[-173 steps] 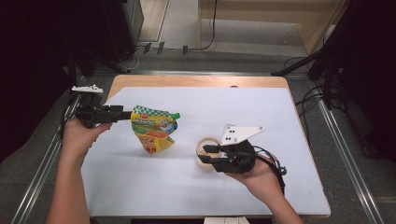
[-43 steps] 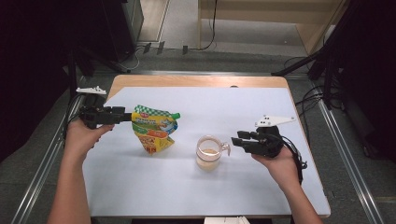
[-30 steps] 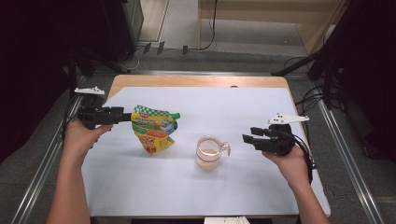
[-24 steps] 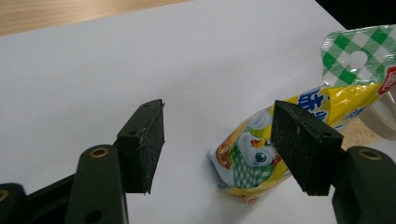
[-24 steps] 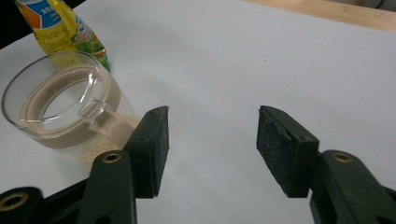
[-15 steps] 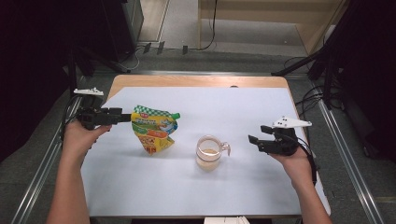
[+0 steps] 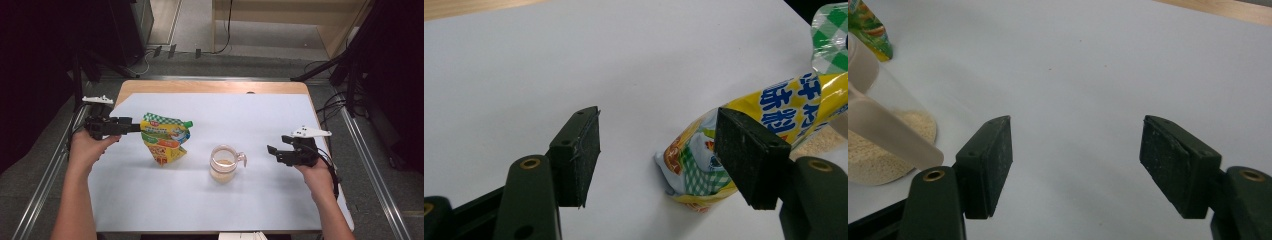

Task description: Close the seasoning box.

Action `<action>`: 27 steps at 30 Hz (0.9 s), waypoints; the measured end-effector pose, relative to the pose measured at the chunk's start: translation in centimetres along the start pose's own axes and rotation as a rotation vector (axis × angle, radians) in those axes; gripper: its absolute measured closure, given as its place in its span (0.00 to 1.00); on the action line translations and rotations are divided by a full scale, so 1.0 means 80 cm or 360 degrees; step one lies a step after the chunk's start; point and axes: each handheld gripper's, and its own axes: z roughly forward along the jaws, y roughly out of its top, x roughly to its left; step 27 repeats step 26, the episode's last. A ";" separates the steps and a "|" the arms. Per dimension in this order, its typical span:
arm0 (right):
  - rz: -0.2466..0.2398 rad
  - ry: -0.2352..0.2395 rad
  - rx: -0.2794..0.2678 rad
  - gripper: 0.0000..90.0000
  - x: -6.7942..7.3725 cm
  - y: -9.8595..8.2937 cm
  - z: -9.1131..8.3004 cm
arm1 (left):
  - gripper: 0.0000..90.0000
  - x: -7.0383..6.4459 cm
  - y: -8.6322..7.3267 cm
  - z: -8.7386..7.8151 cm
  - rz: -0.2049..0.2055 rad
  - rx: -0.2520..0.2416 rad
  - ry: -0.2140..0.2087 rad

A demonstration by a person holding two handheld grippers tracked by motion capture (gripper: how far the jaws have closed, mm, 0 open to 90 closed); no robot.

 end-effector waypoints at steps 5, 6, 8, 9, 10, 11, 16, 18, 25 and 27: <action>-0.0012 0.0085 0.0034 0.25 -0.001 -0.001 0.001 | 0.40 0.000 0.000 0.000 0.0002 -0.0001 0.0000; -0.0029 0.0083 0.0039 0.26 -0.001 -0.001 0.002 | 0.40 0.000 0.000 0.000 0.0000 -0.0001 0.0002; -0.0032 0.0081 0.0052 0.26 0.001 -0.001 0.003 | 0.40 0.000 0.000 0.000 0.0002 0.0000 0.0003; -0.0033 0.0084 0.0053 0.26 0.001 -0.001 0.004 | 0.40 0.000 0.000 0.001 0.0002 -0.0001 0.0003; -0.0029 0.0082 0.0052 0.26 0.002 -0.001 0.004 | 0.40 0.000 0.000 0.001 0.0002 0.0000 0.0003; -0.0033 0.0085 0.0052 0.26 0.002 -0.001 0.005 | 0.40 0.000 0.000 0.001 0.0003 0.0001 0.0004; -0.0035 0.0081 0.0064 0.26 0.002 -0.002 0.005 | 0.40 0.000 0.000 0.002 0.0004 -0.0002 0.0009; -0.0034 0.0081 0.0064 0.26 0.002 -0.002 0.005 | 0.39 0.000 0.000 0.002 0.0005 -0.0002 0.0008; -0.0029 0.0079 0.0065 0.26 0.001 -0.002 0.007 | 0.37 0.002 -0.002 0.002 -0.0010 -0.0021 0.0019; -0.0028 0.0079 0.0067 0.26 0.001 -0.003 0.007 | 0.37 0.003 -0.002 0.003 -0.0023 -0.0023 0.0023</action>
